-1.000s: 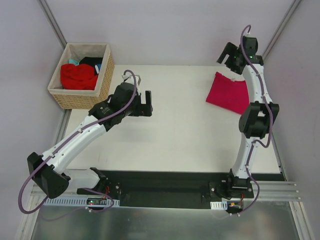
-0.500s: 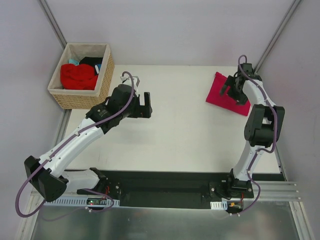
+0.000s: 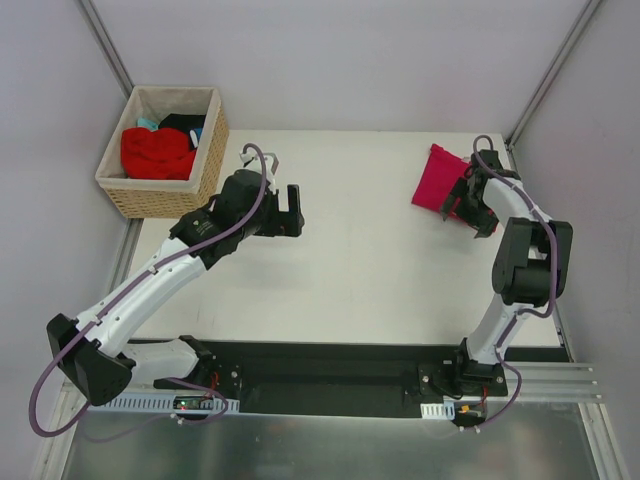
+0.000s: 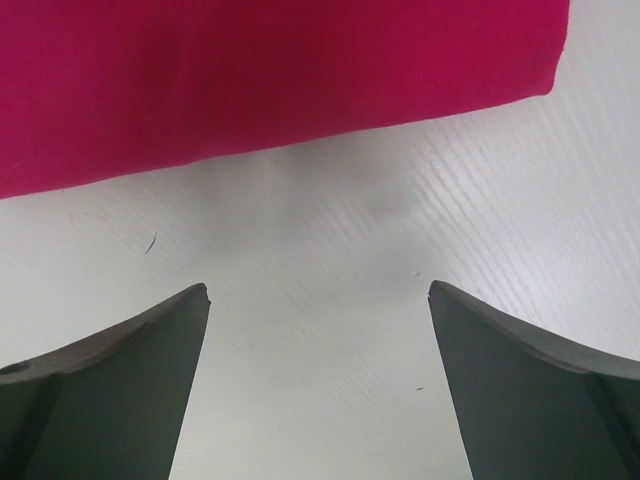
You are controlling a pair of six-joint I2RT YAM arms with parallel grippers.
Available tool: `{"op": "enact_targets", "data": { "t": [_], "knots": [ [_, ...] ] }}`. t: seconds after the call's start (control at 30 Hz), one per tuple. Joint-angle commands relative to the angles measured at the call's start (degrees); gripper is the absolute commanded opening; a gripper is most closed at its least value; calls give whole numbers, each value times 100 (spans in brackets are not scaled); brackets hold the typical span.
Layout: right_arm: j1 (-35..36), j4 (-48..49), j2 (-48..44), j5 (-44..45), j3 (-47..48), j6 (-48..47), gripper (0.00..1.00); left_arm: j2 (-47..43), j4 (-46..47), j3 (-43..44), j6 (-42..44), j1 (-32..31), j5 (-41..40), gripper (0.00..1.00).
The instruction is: Fold and stack the t-shirts
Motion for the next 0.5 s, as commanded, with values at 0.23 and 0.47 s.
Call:
{"op": "enact_targets", "data": {
  "t": [0.23, 0.47],
  "knots": [
    [-172, -153, 928, 226, 622, 119, 96, -337, 127, -136, -1, 65, -98, 99],
    [-269, -426, 1596, 252, 1448, 23, 96, -144, 136, -31, 34, 109, -133, 99]
  ]
}}
